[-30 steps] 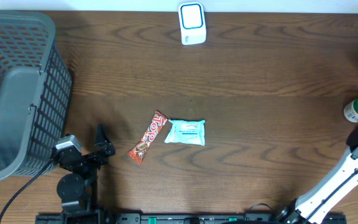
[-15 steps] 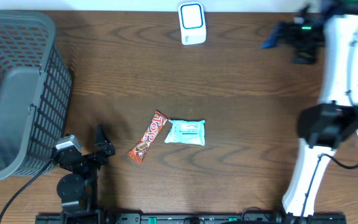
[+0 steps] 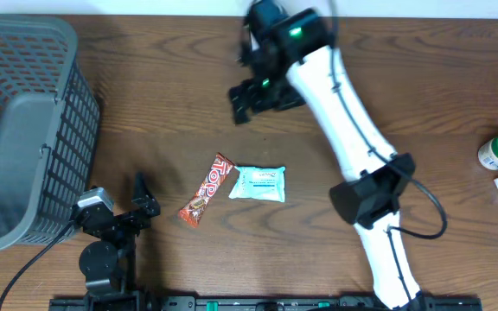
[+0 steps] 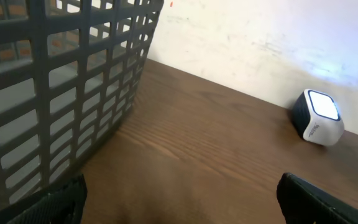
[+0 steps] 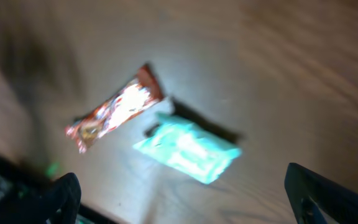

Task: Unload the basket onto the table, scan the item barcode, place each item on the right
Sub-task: 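Move the right gripper back toward the mint-green wipes pack, then lower the right gripper and grasp the wipes pack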

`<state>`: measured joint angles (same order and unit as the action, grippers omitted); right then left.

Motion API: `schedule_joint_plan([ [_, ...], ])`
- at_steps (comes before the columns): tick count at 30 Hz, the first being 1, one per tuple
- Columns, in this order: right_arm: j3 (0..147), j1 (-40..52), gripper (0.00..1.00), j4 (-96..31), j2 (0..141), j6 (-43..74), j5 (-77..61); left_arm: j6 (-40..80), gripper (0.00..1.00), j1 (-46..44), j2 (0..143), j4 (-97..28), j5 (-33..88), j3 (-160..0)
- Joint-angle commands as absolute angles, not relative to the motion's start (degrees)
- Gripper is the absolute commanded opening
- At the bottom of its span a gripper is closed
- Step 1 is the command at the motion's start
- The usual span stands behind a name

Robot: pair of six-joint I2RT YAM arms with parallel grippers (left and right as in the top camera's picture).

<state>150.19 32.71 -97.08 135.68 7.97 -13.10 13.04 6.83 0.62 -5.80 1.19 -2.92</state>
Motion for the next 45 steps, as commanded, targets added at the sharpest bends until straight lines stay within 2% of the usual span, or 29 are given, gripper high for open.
schedule_joint_plan([
  [1, 148.1, 32.7, 0.99, -97.3, 135.2, 3.6, -16.4, 12.1, 0.98, 6.5, 0.2, -7.7, 0.7, -1.9],
  [8, 137.7, 27.9, 0.99, -97.3, 135.2, -1.5, -23.4, 12.1, 0.98, 6.5, 0.2, -7.7, 0.7, -1.9],
  [16, 121.5, 20.7, 0.99, -96.4, 135.2, -20.6, -36.2, 12.1, 0.98, 6.5, 0.2, -7.7, 0.7, -1.9],
  [27, 102.3, 17.4, 0.99, -77.3, 135.2, -20.7, -38.1, 12.1, 0.98, 6.5, 0.2, -7.7, 0.7, -1.9],
  [40, 84.7, 23.1, 0.99, -63.7, 135.2, -18.3, -36.5, 12.1, 0.98, 6.5, 0.2, -7.7, 0.7, -1.9],
  [41, 83.3, 23.0, 0.95, -62.2, 135.2, -17.5, -36.0, 12.1, 0.98, 6.5, 0.2, -7.7, 0.7, -1.9],
  [43, 81.3, 22.5, 0.79, -59.8, 135.2, -17.4, -35.7, 12.1, 0.98, 6.5, 0.2, -7.7, 0.7, -1.9],
  [45, 80.5, 21.8, 0.48, -58.2, 135.2, -17.4, -34.5, 12.1, 0.98, 6.5, 0.2, -7.7, 0.7, -1.9],
])
